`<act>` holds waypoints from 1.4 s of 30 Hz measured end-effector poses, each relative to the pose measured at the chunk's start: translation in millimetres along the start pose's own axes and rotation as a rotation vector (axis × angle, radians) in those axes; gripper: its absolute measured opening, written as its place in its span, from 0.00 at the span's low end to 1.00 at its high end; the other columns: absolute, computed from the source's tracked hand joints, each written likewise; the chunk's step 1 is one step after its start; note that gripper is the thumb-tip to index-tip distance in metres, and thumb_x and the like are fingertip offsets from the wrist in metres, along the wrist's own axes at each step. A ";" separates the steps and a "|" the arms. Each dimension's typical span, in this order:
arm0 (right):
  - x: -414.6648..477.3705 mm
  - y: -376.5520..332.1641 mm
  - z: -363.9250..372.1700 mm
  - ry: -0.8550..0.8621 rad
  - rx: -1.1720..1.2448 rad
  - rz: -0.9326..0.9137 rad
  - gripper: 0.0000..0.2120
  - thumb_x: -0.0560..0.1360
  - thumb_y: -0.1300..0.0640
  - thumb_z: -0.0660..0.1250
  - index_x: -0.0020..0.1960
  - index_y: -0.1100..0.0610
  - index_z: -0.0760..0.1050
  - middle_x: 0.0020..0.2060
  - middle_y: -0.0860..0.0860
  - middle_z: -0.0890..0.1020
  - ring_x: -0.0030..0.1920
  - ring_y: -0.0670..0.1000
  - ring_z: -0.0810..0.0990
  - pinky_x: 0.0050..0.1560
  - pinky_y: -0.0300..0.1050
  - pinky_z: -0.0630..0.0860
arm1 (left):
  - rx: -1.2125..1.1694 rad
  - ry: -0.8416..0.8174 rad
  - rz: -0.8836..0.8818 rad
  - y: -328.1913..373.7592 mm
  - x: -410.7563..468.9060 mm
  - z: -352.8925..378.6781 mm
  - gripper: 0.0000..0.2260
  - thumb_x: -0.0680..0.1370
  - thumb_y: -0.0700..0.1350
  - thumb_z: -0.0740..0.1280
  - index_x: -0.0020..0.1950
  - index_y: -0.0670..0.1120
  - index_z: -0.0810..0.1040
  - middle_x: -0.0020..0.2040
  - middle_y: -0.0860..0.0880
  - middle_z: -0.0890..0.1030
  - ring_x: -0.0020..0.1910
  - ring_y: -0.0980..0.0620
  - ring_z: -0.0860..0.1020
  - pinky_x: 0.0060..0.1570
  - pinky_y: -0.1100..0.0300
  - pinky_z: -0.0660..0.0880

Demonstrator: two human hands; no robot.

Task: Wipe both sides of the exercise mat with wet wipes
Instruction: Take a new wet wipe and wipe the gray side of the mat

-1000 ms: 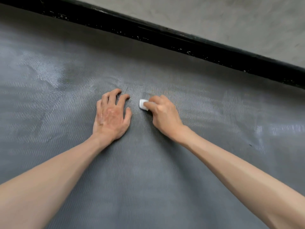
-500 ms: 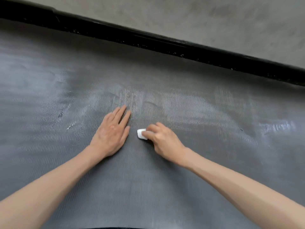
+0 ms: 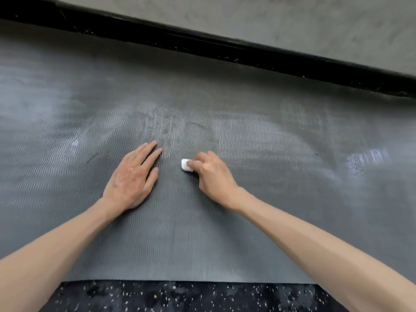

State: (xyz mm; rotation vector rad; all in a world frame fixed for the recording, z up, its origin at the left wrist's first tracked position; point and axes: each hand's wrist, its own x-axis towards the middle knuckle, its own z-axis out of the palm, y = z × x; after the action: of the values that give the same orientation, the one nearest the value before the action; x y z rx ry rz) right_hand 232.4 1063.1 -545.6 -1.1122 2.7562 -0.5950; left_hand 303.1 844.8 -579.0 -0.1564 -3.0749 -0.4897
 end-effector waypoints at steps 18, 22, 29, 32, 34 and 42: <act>-97.6 -46.7 16.1 -0.160 0.124 -0.173 0.13 0.70 0.68 0.53 0.45 0.64 0.76 0.41 0.58 0.75 0.40 0.56 0.69 0.29 0.51 0.72 | -0.044 0.030 -0.011 -0.8 0.6 2.3 0.25 0.79 0.52 0.54 0.73 0.41 0.69 0.75 0.43 0.68 0.74 0.43 0.64 0.74 0.49 0.59; -91.0 -45.4 9.2 -0.242 0.141 -0.176 0.09 0.67 0.74 0.64 0.44 0.65 0.76 0.40 0.59 0.74 0.39 0.57 0.71 0.28 0.48 0.69 | -0.043 0.027 -0.010 -1.6 1.4 3.0 0.26 0.79 0.52 0.54 0.74 0.41 0.69 0.75 0.43 0.67 0.75 0.43 0.64 0.74 0.49 0.58; -147.1 -72.0 21.0 -0.251 0.254 -0.228 0.14 0.70 0.67 0.50 0.47 0.62 0.73 0.39 0.56 0.70 0.39 0.52 0.64 0.29 0.45 0.60 | -0.034 0.028 -0.016 -1.7 1.9 2.3 0.26 0.79 0.52 0.54 0.74 0.42 0.68 0.75 0.43 0.67 0.75 0.43 0.63 0.74 0.50 0.58; -153.7 -66.1 15.3 -0.314 0.266 -0.220 0.14 0.70 0.70 0.54 0.48 0.62 0.76 0.41 0.56 0.73 0.40 0.52 0.64 0.30 0.43 0.60 | -0.035 0.028 -0.014 -1.2 1.8 3.5 0.26 0.79 0.52 0.54 0.74 0.41 0.69 0.75 0.43 0.67 0.75 0.43 0.64 0.74 0.50 0.58; -134.2 -53.7 11.3 -0.259 0.265 -0.091 0.14 0.68 0.73 0.63 0.49 0.62 0.79 0.41 0.57 0.75 0.40 0.54 0.69 0.30 0.43 0.63 | -0.031 0.034 -0.014 -0.8 2.0 3.6 0.26 0.79 0.52 0.53 0.74 0.41 0.69 0.75 0.43 0.67 0.74 0.42 0.64 0.74 0.50 0.57; -169.8 -56.9 7.3 -0.317 0.321 -0.126 0.19 0.62 0.75 0.62 0.49 0.61 0.78 0.45 0.58 0.74 0.43 0.53 0.63 0.32 0.43 0.62 | -0.016 0.036 -0.017 -1.6 4.2 4.8 0.27 0.79 0.53 0.52 0.74 0.41 0.68 0.75 0.42 0.67 0.74 0.42 0.63 0.74 0.51 0.56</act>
State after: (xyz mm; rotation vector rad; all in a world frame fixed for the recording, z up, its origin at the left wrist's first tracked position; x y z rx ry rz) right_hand 393.9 1140.1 -537.2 -1.1889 2.2434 -0.7678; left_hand 298.7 845.2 -583.9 -0.1210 -3.0400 -0.5126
